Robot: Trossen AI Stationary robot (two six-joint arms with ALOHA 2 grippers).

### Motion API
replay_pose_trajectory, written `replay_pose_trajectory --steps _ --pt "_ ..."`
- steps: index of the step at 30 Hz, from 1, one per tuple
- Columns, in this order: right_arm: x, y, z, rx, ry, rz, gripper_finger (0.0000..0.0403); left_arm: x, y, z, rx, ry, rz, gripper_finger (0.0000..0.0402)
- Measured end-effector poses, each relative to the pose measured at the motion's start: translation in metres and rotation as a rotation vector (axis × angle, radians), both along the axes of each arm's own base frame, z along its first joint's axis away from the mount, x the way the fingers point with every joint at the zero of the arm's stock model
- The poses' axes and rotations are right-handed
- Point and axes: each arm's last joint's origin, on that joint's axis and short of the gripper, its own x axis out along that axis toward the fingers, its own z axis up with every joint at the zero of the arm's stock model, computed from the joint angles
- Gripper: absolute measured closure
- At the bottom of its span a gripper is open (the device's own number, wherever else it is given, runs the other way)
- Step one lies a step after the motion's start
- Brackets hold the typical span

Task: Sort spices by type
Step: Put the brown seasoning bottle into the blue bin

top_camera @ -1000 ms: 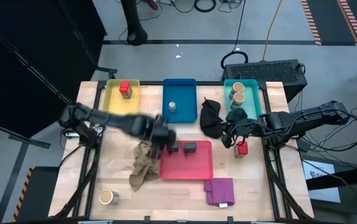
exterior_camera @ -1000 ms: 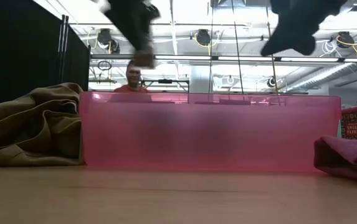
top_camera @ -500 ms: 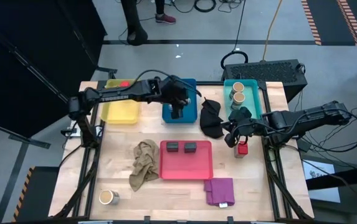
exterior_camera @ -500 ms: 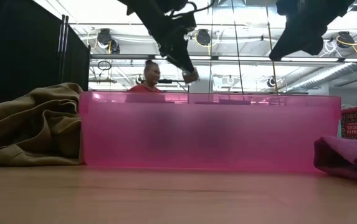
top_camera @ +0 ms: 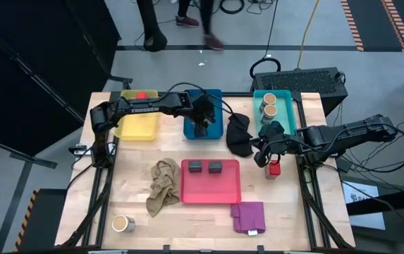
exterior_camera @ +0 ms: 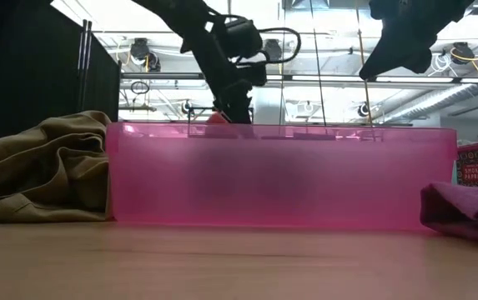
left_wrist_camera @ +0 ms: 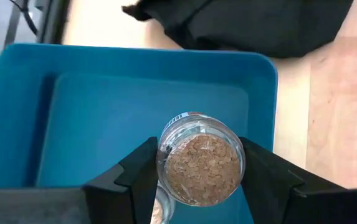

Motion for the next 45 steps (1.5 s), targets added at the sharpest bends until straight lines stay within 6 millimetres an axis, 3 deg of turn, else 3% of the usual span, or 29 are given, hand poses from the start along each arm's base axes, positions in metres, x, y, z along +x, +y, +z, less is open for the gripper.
replay_pose_trajectory --steps 8,22,27,37,45 --pt "0.0 0.0 0.0 -0.004 -0.001 0.004 0.0403 0.001 0.001 -0.016 -0.056 0.071 -0.015 0.0212" --pt "0.001 0.0 0.001 -0.01 -0.001 0.018 0.0403 -0.009 0.002 -0.025 -0.106 0.207 -0.003 0.0212" --pt "0.001 0.0 0.0 -0.01 0.0 0.018 0.0403 -0.004 0.001 -0.024 -0.13 0.141 -0.057 0.0212" --pt "0.0 0.0 0.0 -0.011 0.002 0.018 0.0403 0.004 0.004 -0.051 -0.158 0.19 -0.059 0.0212" --pt "0.0 0.0 0.0 -0.016 0.005 0.021 0.0403 0.008 0.005 -0.048 -0.138 0.143 -0.062 0.0165"
